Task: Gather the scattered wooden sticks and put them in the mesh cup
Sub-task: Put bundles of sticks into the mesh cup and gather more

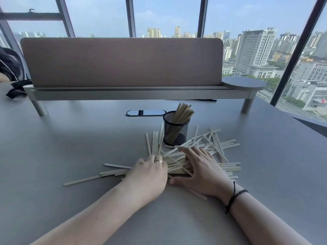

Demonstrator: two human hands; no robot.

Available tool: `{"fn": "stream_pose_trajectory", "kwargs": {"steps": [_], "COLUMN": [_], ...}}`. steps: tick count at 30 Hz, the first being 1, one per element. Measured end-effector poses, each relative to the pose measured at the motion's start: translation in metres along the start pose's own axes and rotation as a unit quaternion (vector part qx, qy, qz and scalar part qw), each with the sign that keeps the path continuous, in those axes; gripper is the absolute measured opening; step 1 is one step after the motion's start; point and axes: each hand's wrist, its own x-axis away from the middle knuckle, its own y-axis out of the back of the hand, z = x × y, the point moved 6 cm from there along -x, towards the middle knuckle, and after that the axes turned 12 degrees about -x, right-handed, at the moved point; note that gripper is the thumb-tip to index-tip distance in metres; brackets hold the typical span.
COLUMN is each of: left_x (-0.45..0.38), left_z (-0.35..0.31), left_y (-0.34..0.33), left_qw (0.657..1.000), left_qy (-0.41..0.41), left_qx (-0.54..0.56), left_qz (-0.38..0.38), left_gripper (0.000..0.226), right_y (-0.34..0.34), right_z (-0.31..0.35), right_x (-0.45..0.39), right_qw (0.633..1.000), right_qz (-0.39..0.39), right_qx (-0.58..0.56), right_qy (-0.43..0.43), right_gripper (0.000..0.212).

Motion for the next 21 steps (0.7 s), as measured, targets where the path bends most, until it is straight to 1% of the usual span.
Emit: {"fn": "stream_pose_trajectory", "kwargs": {"steps": [2,4,6,7,10,12,13,15,18,21], "left_x": [-0.003,-0.008,-0.01,-0.011,-0.014,-0.015,-0.014,-0.011,-0.006,-0.003], "left_z": [-0.006,-0.007,-0.004,-0.002,0.004,0.007,0.01,0.015,0.023,0.035], "left_y": [0.004,0.005,0.004,0.003,0.001,-0.002,-0.005,-0.009,-0.011,-0.008], "left_qw": [1.0,1.0,1.0,1.0,0.999,0.997,0.996,0.993,0.988,0.984], "left_qy": [-0.003,0.004,0.01,0.016,0.029,0.039,0.049,0.077,0.102,0.132], "left_qx": [-0.022,-0.011,-0.001,0.003,0.018,0.045,0.058,0.091,0.109,0.108], "left_qz": [0.007,0.028,0.024,0.024,0.04,0.046,0.042,0.006,-0.033,-0.047], "left_gripper": [0.051,0.05,0.055,0.054,0.04,0.039,0.039,0.033,0.014,0.013], "right_y": [0.001,0.001,0.002,0.002,0.003,0.003,0.003,0.003,0.005,0.007], "right_z": [-0.002,-0.003,-0.002,-0.002,-0.004,-0.006,-0.006,-0.006,-0.007,-0.011], "right_x": [0.0,0.0,-0.001,-0.001,0.0,0.001,0.001,0.001,0.0,0.001], "right_qw": [1.0,1.0,1.0,1.0,1.0,1.0,1.0,1.0,1.0,0.999], "right_qz": [0.0,0.001,0.001,0.002,0.007,0.007,0.006,0.006,0.004,-0.005], "right_qx": [-0.003,-0.006,-0.01,-0.012,-0.011,-0.009,-0.01,-0.011,-0.021,-0.038], "right_qy": [0.0,0.0,-0.001,-0.003,-0.008,-0.01,-0.01,-0.007,-0.007,-0.014], "right_gripper": [0.106,0.108,0.109,0.11,0.116,0.118,0.118,0.116,0.113,0.11]}}
